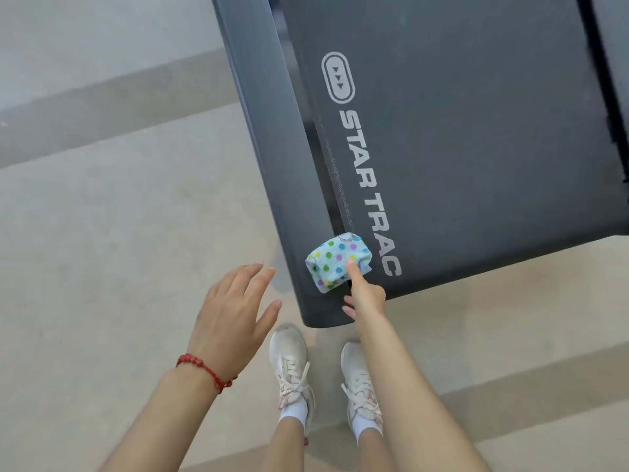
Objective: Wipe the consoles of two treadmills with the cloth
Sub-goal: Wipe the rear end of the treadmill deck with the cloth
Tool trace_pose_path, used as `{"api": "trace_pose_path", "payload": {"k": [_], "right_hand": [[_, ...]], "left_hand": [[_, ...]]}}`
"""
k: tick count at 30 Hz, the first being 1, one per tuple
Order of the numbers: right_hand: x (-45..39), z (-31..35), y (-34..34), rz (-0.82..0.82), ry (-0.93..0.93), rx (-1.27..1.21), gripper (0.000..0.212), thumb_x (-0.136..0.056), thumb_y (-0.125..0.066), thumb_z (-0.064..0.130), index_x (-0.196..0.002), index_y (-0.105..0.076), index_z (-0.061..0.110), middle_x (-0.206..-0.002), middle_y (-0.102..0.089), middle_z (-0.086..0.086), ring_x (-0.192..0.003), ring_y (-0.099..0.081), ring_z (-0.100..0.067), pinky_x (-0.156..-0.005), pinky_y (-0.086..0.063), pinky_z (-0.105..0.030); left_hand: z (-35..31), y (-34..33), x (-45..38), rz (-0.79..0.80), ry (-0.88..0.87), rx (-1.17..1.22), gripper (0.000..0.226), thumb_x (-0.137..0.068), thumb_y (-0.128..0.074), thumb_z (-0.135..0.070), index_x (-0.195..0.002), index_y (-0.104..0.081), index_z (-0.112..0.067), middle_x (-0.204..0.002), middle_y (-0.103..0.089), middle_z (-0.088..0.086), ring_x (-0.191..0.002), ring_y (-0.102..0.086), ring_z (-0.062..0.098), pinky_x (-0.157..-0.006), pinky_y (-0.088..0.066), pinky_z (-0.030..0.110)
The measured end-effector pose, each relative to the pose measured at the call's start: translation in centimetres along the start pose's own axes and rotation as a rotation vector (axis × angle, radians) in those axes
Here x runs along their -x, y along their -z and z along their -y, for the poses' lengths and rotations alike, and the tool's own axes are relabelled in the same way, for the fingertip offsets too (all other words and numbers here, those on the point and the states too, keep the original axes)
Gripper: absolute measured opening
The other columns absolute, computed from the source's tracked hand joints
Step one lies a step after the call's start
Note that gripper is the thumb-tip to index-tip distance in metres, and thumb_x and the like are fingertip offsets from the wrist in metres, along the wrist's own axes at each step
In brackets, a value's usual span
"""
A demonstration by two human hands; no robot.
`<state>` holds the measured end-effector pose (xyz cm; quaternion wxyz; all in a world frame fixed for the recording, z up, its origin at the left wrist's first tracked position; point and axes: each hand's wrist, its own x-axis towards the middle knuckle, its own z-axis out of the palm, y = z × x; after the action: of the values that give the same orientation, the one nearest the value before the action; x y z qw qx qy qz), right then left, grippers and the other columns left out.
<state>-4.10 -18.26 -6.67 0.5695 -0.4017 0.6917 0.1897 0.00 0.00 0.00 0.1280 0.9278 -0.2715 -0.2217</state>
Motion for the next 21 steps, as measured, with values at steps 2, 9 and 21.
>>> {"api": "trace_pose_path", "payload": {"k": [2, 9, 21], "right_hand": [[-0.7, 0.1, -0.6, -0.025, -0.016, -0.072, 0.043, -0.079, -0.067, 0.042, -0.097, -0.045, 0.010, -0.104, -0.051, -0.005, -0.104, -0.057, -0.027, -0.084, -0.049, -0.037], [-1.9, 0.3, -2.0, -0.034, -0.025, -0.213, 0.040, -0.076, -0.073, 0.034, -0.101, -0.051, 0.010, -0.098, -0.053, -0.002, -0.089, -0.051, -0.019, -0.083, -0.043, -0.030], [-1.5, 0.9, -3.7, -0.018, 0.053, -0.356, 0.032, -0.073, -0.077, 0.016, -0.096, -0.055, 0.011, -0.082, -0.059, 0.000, -0.077, -0.059, -0.018, -0.029, -0.036, -0.010]], "left_hand": [[0.2, -0.7, -0.1, -0.014, 0.031, 0.015, 0.048, -0.087, -0.037, -0.038, -0.115, -0.060, -0.006, -0.112, -0.063, 0.012, -0.105, -0.056, 0.029, -0.083, -0.049, 0.041], [0.4, -2.7, 0.7, -0.058, 0.063, 0.034, 0.049, -0.087, -0.038, -0.038, -0.117, -0.060, -0.006, -0.112, -0.062, 0.010, -0.106, -0.051, 0.023, -0.084, -0.049, 0.040], [0.7, -2.4, 1.3, -0.079, 0.108, 0.073, 0.049, -0.086, -0.038, -0.037, -0.118, -0.059, -0.006, -0.112, -0.062, 0.009, -0.108, -0.046, 0.019, -0.085, -0.048, 0.039]]}}
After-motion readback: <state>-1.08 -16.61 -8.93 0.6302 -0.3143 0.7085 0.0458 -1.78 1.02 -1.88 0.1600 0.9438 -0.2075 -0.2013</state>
